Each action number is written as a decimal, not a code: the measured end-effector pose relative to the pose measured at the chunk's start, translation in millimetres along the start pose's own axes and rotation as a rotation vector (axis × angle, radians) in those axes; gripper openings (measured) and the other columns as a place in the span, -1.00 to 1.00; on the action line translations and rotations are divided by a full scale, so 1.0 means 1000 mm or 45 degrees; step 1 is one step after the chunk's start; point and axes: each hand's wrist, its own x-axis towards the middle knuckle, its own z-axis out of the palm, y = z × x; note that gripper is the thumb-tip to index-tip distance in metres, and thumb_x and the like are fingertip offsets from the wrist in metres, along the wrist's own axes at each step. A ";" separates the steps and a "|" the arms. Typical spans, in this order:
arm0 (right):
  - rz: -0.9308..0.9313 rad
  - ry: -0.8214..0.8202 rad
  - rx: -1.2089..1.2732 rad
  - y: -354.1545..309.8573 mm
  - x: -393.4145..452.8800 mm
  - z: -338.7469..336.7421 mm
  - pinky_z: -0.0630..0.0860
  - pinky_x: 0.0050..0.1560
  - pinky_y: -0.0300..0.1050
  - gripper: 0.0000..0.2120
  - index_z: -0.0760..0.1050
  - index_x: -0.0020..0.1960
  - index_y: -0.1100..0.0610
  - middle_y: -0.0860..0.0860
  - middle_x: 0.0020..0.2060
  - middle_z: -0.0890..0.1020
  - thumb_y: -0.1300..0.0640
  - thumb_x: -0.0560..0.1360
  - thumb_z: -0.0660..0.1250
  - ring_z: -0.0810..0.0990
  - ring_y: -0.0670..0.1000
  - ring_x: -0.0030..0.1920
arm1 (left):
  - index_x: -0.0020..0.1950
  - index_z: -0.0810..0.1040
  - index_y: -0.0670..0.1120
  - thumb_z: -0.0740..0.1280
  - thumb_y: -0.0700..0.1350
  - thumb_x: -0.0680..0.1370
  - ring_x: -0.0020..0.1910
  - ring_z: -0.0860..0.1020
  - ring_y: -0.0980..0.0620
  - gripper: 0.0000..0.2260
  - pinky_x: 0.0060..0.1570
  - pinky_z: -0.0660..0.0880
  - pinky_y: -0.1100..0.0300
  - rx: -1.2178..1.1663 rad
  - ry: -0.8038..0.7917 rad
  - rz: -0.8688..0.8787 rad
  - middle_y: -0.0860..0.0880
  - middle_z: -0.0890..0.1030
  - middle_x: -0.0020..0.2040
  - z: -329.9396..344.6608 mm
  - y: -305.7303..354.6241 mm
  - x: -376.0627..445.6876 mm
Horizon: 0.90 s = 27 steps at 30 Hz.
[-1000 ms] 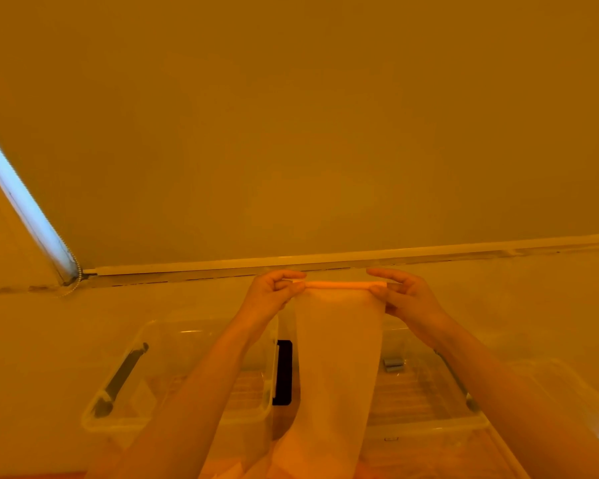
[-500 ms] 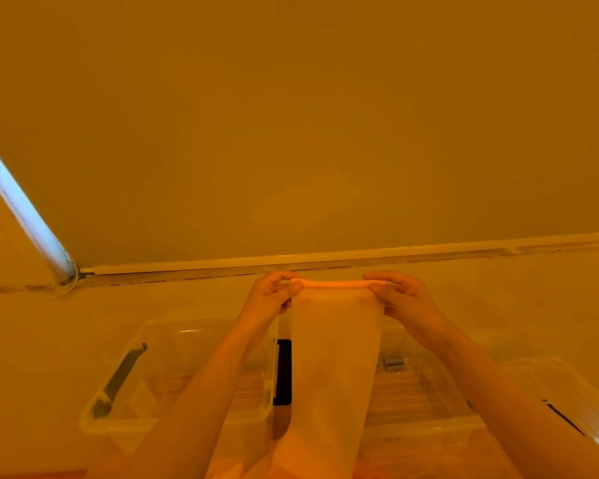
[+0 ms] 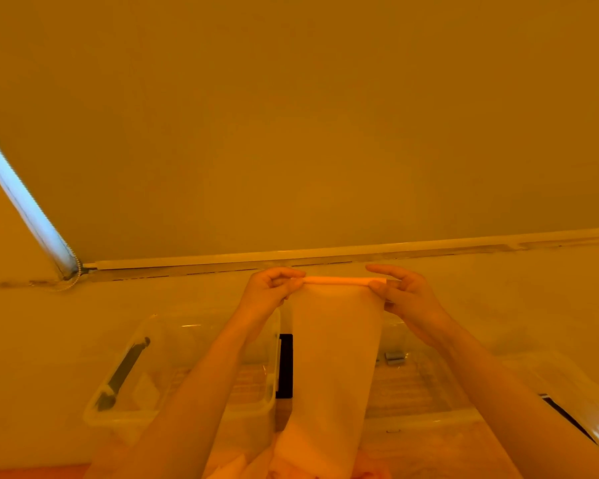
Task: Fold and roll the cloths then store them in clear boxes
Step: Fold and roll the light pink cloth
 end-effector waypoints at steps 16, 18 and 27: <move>-0.102 0.050 -0.145 -0.003 -0.026 0.000 0.58 -0.23 -0.21 -0.82 0.59 0.00 0.07 0.07 -0.16 0.65 0.29 0.52 0.28 0.62 -0.02 -0.20 | 0.01 0.62 -0.03 0.34 -0.16 0.52 -0.42 0.44 0.18 -0.89 -0.42 0.38 0.35 0.110 -0.007 0.036 0.07 0.55 -0.36 0.013 -0.007 -0.019; -0.094 0.054 -0.087 -0.004 -0.030 -0.002 0.56 -0.26 -0.23 -0.80 0.59 0.01 0.08 0.08 -0.15 0.63 0.32 0.51 0.28 0.60 -0.02 -0.19 | 0.02 0.63 -0.06 0.35 -0.19 0.51 -0.39 0.44 0.17 -0.87 -0.42 0.37 0.35 0.017 0.013 0.036 0.04 0.57 -0.31 0.017 -0.005 -0.022; -0.105 0.060 -0.017 -0.012 -0.041 -0.023 0.55 -0.22 -0.25 -0.86 0.64 -0.08 0.04 0.03 -0.15 0.68 0.23 0.47 0.33 0.65 -0.04 -0.16 | -0.06 0.67 -0.07 0.34 -0.18 0.51 -0.35 0.43 0.11 -0.89 -0.38 0.33 0.31 -0.113 0.051 0.061 -0.07 0.58 -0.25 0.037 0.006 -0.035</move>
